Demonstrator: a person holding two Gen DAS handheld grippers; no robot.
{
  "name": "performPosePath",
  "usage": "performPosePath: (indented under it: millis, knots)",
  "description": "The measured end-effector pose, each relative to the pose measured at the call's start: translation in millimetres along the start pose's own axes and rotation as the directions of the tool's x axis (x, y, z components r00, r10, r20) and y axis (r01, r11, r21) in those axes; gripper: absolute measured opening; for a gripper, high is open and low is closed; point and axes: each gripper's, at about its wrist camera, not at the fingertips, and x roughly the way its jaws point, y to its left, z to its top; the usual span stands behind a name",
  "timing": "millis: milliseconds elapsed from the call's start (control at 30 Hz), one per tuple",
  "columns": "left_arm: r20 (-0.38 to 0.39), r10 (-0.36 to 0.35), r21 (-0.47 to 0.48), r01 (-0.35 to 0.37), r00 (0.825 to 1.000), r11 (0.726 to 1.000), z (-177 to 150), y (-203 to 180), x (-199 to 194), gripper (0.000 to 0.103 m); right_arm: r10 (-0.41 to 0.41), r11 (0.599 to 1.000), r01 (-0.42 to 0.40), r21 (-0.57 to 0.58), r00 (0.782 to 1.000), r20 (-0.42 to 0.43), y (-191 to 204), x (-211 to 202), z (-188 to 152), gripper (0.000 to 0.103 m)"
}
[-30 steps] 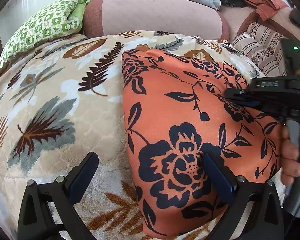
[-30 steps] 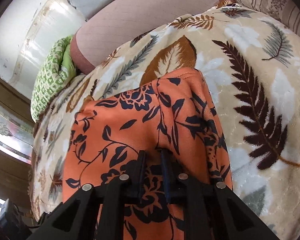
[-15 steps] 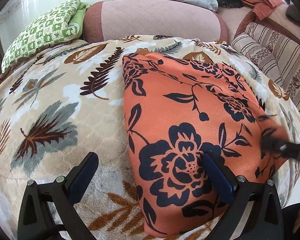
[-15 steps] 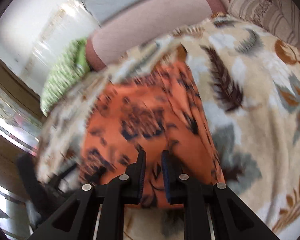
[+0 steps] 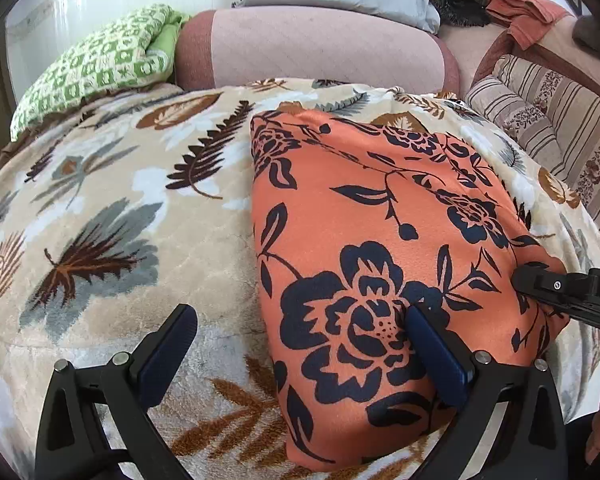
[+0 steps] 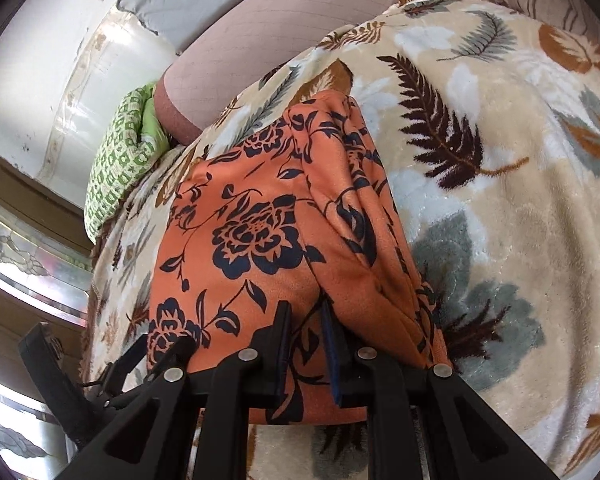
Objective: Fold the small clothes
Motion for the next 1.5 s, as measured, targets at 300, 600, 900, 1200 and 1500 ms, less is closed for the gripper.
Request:
performPosePath:
  millis: [300, 600, 900, 1200, 1500]
  knots:
    - [0.036, 0.040, 0.013, -0.041, 0.999, 0.999, -8.0, -3.0, -6.5, 0.103, 0.017, 1.000, -0.017, -0.011, 1.000, 0.000, -3.1, 0.9, -2.2, 0.019]
    - [0.037, 0.065, -0.006, -0.065, 0.997, 0.998, -11.1, -4.8, -7.3, 0.103, 0.025, 0.999, -0.025, -0.024, 1.000, -0.002, -5.7, 0.0, -3.7, 0.019]
    - [0.032, 0.062, -0.017, -0.061, 0.998, 0.998, -13.9, -3.4, -9.1, 0.103, 0.025, 0.999, -0.026, -0.040, 1.000, -0.003, -5.4, -0.3, -3.9, 0.019]
    - [0.057, 0.030, -0.037, -0.028, 0.998, 0.999, 2.1, 9.0, -28.4, 0.103, 0.081, 0.996, -0.080, -0.033, 0.997, 0.001, -9.0, -9.8, -1.9, 0.019]
    - [0.060, 0.023, -0.156, -0.013, 0.998, 0.988, 22.7, 46.5, -26.8, 0.103, 0.131, 0.989, -0.120, -0.090, 0.983, 0.125, -5.1, -45.7, 7.7, 0.026]
